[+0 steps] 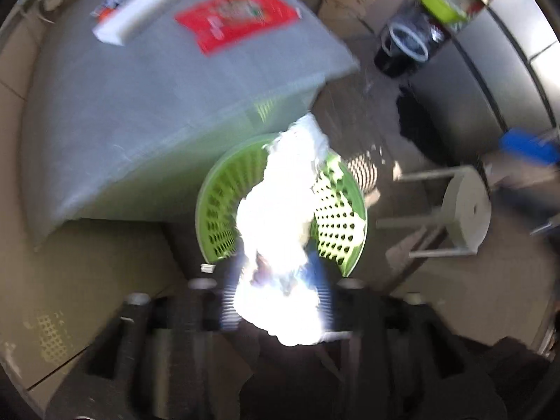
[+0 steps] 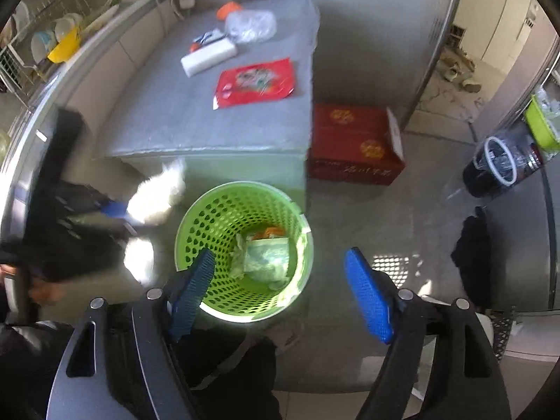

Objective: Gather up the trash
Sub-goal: 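Carry the cloth and tissue to the green basket and open both tools, then move both open tools back over the table toward the remaining trash, then grasp the clear plastic bag with the right tool while the left tool grasps the orange foam net, then carry the bag and net over the green basket and open both tools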

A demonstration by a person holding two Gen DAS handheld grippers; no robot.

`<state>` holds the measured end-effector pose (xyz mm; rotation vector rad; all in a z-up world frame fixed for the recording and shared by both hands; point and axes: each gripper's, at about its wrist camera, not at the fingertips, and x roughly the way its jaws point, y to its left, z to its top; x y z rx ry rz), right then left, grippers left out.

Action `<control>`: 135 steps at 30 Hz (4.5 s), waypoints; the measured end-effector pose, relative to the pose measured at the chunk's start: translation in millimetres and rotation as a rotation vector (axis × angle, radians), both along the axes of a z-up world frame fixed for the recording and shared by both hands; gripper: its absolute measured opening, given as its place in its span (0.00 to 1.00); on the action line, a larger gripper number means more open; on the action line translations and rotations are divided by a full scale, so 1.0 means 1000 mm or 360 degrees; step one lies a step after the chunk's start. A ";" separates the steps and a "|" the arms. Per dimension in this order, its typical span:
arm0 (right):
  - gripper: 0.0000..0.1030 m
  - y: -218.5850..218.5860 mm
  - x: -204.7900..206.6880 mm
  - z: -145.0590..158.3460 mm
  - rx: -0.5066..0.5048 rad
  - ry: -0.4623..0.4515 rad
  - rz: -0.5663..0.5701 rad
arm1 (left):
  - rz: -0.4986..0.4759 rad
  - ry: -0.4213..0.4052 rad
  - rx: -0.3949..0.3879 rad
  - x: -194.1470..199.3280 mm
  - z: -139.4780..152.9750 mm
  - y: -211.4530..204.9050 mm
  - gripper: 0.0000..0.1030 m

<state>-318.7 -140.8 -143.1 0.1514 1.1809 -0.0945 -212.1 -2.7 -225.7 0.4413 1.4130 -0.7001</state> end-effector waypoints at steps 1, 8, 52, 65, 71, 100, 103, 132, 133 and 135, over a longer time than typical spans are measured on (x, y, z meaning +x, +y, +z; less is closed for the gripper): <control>0.76 -0.002 -0.002 0.005 -0.0025 -0.0004 0.0000 | -0.0003 -0.0008 0.0032 -0.003 -0.011 -0.003 0.62; 0.79 -0.015 -0.018 0.022 -0.0078 -0.0039 -0.0006 | 0.0053 0.0097 0.0133 -0.005 -0.051 -0.012 0.67; 0.95 -0.002 0.361 0.013 -0.0060 -0.0150 0.0021 | 0.0633 -0.0405 -0.0254 0.422 0.112 0.000 0.92; 0.95 -0.024 0.463 -0.062 0.0049 0.0020 0.0000 | 0.0669 -0.0233 -0.0108 0.540 0.007 -0.064 0.82; 0.95 -0.024 0.464 -0.062 0.0050 0.0030 0.0006 | 0.0597 -0.0279 -0.0198 0.534 0.029 -0.072 0.27; 0.12 -0.022 0.367 0.045 0.0051 -0.0170 -0.0203 | 0.0384 -0.0388 -0.0513 0.352 0.172 0.046 0.27; 0.12 -0.016 0.313 0.066 0.0024 -0.0206 -0.0245 | 0.0246 -0.0279 -0.0535 0.309 0.170 0.038 0.27; 0.56 0.043 0.056 -0.154 0.0043 0.0332 -0.0185 | -0.0044 0.0015 -0.0255 0.059 0.084 0.037 0.30; 0.60 0.044 0.054 -0.152 0.0035 0.0327 -0.0184 | -0.0044 0.0026 -0.0257 0.059 0.081 0.037 0.30; 0.63 0.042 0.050 -0.143 0.0006 0.0305 -0.0187 | -0.0036 0.0059 -0.0262 0.061 0.074 0.036 0.30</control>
